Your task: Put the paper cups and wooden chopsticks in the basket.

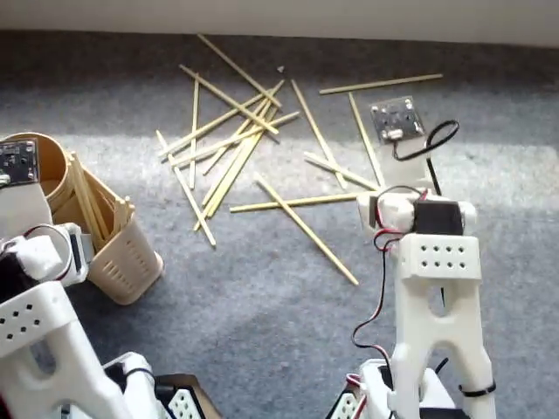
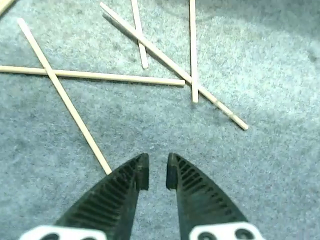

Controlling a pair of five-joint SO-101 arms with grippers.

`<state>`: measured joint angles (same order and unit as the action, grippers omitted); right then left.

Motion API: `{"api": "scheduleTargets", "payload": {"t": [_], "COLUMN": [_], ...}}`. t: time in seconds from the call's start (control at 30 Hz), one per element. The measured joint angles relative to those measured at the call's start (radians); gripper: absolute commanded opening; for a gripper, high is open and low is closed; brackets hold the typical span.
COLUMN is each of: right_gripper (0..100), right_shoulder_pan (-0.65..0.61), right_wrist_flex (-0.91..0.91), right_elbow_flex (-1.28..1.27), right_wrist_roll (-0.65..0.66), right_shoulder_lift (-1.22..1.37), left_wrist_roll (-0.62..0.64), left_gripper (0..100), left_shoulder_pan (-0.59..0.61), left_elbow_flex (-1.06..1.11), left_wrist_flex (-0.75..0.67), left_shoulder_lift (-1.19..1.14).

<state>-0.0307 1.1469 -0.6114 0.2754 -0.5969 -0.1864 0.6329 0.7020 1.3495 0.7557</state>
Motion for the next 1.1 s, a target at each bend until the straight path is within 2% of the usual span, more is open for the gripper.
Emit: {"api": "scheduleTargets", "payload": {"t": [0.2,0.4,0.53,0.8,0.93,1.1], "right_gripper": [7.3,7.3,7.3,7.3,7.3,7.3], "right_shoulder_pan": [0.106,0.206,0.218,0.218,0.218,0.218], "right_wrist_flex": [-0.114,-0.193,-0.199,-0.199,-0.199,-0.199], "right_elbow_flex": [-0.244,-0.448,-0.517,-0.534,-0.534,-0.534], "right_wrist_roll": [0.0,0.0,0.0,0.0,0.0,0.0], "right_shoulder_lift": [-0.124,-0.25,-0.315,-0.342,-0.342,-0.342], "left_wrist_roll": [0.003,0.003,-0.002,0.054,0.1,0.155], "left_gripper": [0,0,0,0,0,0], "left_shoulder_pan": [-0.009,-0.08,-0.198,-0.496,-0.56,-0.687], "left_elbow_flex": [0.095,0.002,-0.195,-0.634,-0.77,-0.836], "left_wrist_flex": [-0.141,-0.147,-0.015,0.379,0.416,0.416], "left_shoulder_lift": [0.003,-0.002,-0.018,-0.069,-0.181,-0.342]}}
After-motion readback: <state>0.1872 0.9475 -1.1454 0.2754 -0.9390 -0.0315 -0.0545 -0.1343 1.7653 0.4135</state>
